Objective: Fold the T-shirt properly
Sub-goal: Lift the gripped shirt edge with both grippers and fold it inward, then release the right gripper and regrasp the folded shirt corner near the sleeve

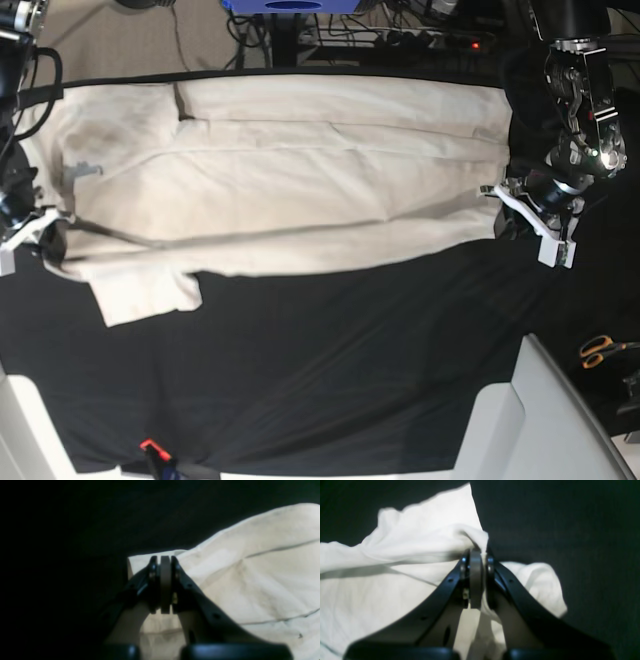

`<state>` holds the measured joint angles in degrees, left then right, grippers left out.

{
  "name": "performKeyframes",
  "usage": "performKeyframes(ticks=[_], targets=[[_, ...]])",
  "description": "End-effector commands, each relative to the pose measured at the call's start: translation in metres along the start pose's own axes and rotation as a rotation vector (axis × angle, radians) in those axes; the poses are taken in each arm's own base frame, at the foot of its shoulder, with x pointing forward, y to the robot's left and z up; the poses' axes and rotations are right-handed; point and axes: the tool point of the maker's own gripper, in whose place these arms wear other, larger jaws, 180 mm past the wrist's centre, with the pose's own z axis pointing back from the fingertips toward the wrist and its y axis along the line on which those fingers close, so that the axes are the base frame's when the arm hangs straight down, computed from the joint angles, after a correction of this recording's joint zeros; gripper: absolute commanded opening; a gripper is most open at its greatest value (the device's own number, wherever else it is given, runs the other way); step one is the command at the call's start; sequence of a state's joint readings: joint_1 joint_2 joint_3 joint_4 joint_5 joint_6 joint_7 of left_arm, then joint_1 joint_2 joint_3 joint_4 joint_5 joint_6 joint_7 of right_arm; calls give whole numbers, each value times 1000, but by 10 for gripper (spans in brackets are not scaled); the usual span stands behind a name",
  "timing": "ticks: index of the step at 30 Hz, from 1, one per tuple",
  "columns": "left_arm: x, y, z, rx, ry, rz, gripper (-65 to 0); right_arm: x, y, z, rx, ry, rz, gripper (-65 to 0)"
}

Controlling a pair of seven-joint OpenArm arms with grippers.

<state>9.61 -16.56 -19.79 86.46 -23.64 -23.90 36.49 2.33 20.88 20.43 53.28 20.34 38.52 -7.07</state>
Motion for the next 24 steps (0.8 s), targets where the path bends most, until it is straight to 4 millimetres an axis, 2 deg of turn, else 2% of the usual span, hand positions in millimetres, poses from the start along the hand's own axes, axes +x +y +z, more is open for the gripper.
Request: performKeyframes(ticks=[1, 7, 12, 15, 19, 24], targets=[[13, 5, 4, 9, -37, -18, -650, 25, -7, 4, -5, -67, 15, -650], [-7, 5, 6, 9, 29, -14, -650, 5, -8, 8, -10, 0, 12, -650], [-9, 15, 10, 25, 47, -35, -650, -7, -13, 13, -23, 42, 11, -650], [-10, 25, 15, 41, 61, -61, -650, -10, -15, 14, -30, 51, 12, -650], [-9, 29, 17, 46, 68, -79, -650, -10, -18, 15, -35, 53, 15, -650], [-14, 32, 17, 48, 83, -77, -650, -13, -34, 19, -86, 76, 15, -650]])
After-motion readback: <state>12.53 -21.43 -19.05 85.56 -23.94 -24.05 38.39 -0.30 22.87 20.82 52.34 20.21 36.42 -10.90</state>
